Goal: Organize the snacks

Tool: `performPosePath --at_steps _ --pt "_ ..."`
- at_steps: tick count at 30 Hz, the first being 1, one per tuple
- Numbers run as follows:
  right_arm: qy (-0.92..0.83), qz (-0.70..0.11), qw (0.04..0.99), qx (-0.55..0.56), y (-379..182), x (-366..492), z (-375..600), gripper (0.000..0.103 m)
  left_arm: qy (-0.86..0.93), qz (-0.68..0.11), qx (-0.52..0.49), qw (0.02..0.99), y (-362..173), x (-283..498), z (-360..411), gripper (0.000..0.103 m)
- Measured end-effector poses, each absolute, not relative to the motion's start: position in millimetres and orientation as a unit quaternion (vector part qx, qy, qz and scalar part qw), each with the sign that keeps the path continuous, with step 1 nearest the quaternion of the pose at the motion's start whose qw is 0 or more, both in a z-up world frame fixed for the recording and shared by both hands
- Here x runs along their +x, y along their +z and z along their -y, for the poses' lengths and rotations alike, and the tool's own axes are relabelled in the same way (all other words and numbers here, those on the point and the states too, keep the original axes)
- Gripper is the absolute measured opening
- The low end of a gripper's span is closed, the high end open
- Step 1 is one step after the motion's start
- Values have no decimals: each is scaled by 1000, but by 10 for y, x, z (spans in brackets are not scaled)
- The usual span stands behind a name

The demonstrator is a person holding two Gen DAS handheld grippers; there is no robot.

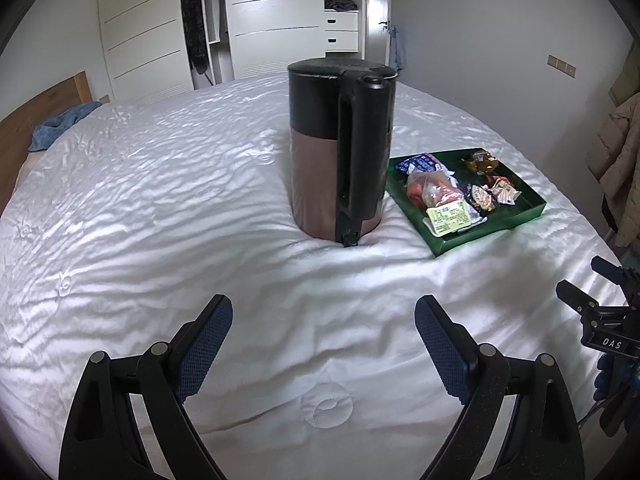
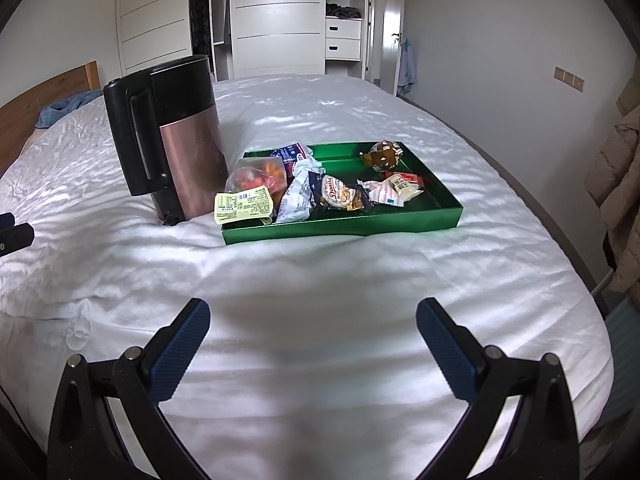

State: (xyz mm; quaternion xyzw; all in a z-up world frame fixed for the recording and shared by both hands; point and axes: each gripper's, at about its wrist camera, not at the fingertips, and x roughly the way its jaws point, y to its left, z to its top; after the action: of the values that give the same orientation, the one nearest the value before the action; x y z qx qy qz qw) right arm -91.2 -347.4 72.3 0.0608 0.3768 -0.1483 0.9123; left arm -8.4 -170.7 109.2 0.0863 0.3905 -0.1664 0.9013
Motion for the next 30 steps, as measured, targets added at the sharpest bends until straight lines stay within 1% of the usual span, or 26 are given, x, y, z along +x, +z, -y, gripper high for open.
performPosePath --at_steps 7,16,30 --pt "-153 -375 913 57 780 -949 3548 103 -184 -398 102 893 1112 -24 1876 90" --pt "-154 -375 913 47 815 -874 3715 103 -179 -403 125 889 1003 68 2057 90" --pt "-142 -390 908 49 576 -591 3888 103 -174 -422 125 881 764 330 2232 90"
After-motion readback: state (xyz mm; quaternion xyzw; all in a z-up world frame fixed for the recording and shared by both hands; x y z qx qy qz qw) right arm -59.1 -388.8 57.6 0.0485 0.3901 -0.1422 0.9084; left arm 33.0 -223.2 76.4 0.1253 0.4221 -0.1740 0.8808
